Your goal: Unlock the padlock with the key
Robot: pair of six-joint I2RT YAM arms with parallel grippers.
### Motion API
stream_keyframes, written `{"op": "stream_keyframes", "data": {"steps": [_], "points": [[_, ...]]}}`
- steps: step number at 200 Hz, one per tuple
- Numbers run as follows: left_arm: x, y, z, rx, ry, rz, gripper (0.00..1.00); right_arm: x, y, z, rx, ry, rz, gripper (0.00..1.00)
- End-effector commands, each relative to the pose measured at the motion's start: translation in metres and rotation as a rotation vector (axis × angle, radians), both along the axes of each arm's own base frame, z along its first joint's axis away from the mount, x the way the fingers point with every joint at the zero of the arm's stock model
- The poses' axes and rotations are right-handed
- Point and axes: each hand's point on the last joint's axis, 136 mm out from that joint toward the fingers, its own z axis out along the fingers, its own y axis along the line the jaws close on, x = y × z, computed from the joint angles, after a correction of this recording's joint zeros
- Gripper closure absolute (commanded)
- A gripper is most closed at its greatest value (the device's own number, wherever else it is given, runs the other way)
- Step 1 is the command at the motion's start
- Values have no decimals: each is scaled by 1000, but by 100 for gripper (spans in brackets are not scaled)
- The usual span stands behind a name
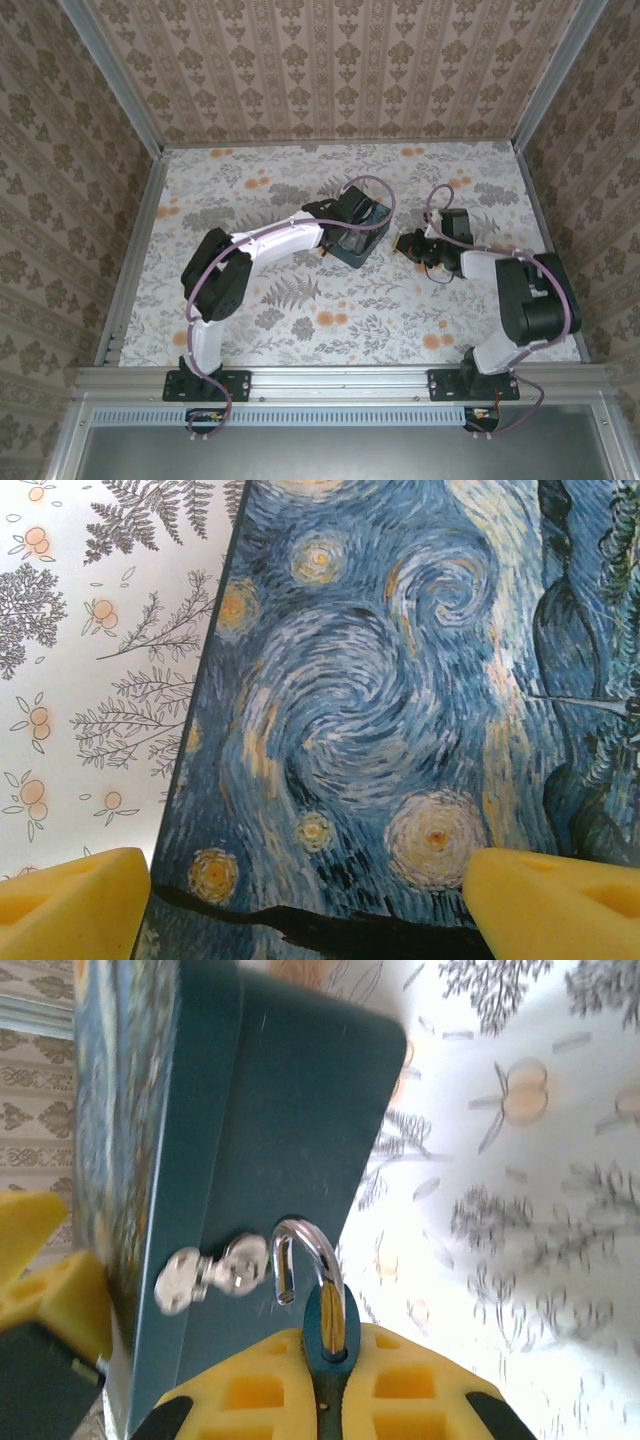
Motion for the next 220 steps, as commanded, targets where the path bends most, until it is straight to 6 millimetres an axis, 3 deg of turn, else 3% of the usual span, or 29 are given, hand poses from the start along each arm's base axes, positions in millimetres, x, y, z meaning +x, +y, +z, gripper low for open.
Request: {"op": "stream_keyframes", "data": {"steps": [1,69,113,160,170,192,220], "points": [[-27,49,-65,237,204,-21,4,-28,12,8,14,14,43,100],[-16,27,-9,33,176,-27,0,-108,71,15,-8,6,174,100],[-14,25,39,-127,144,-3,0,-142,120,12,-28,-15,275,100],[-25,40,76,-210,95,23,0,-145,175,16,-15,-41,374,100],[-28,45,81,-222,84,29,0,-145,184,7,-24,-22,390,100],[-35,59,88,-246,67,57,0,-143,194,-1,-23,-3,396,100],[-41,78,96,-291,48,99,0,-140,190,-16,-53,20,383,100]]}}
